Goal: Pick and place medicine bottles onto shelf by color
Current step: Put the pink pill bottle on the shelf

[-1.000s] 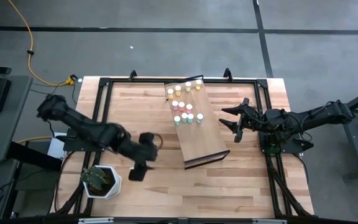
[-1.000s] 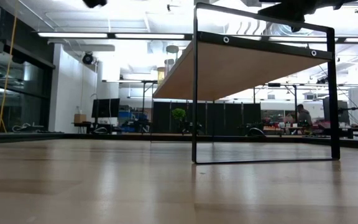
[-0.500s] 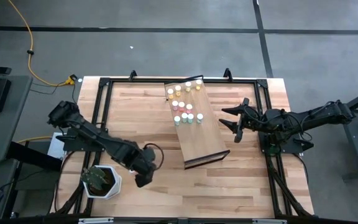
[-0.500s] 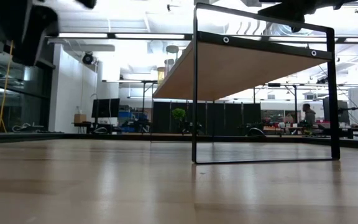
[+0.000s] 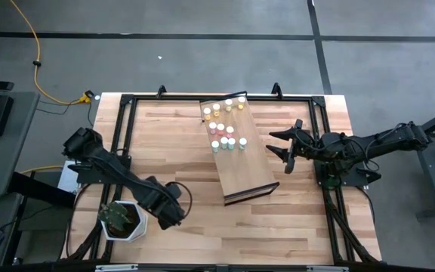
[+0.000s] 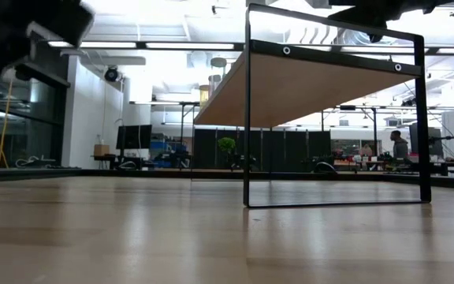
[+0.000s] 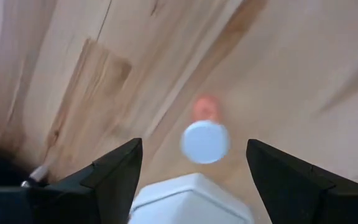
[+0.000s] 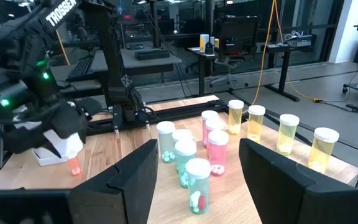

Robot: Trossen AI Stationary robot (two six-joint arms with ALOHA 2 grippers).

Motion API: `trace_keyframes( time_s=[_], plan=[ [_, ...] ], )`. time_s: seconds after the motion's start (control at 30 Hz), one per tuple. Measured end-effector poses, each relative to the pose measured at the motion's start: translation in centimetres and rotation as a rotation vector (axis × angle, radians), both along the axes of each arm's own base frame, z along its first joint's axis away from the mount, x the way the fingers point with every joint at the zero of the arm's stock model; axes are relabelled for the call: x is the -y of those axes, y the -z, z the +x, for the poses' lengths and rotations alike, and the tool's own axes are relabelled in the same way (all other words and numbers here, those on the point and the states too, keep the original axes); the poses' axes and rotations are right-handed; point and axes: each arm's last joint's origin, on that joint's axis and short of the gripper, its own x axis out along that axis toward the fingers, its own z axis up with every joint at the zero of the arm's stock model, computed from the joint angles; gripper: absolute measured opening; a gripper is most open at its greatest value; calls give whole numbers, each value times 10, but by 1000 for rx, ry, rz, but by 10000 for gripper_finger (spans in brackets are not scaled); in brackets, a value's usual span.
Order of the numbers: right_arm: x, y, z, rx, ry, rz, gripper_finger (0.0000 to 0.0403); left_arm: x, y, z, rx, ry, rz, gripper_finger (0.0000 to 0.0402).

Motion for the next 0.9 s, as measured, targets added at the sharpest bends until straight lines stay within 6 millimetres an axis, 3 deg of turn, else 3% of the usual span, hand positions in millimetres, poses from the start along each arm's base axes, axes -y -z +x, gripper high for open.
trace_keyframes(
  time_s=[0.67, 0.9],
  plan=[
    [0, 1, 0, -12, 0, -2, 216, -3, 32, -9, -17, -21, -52, 276],
    [0, 1, 0, -14, 0, -3, 216, -5, 35, -10, -20, -16, -44, 247]
  ],
)
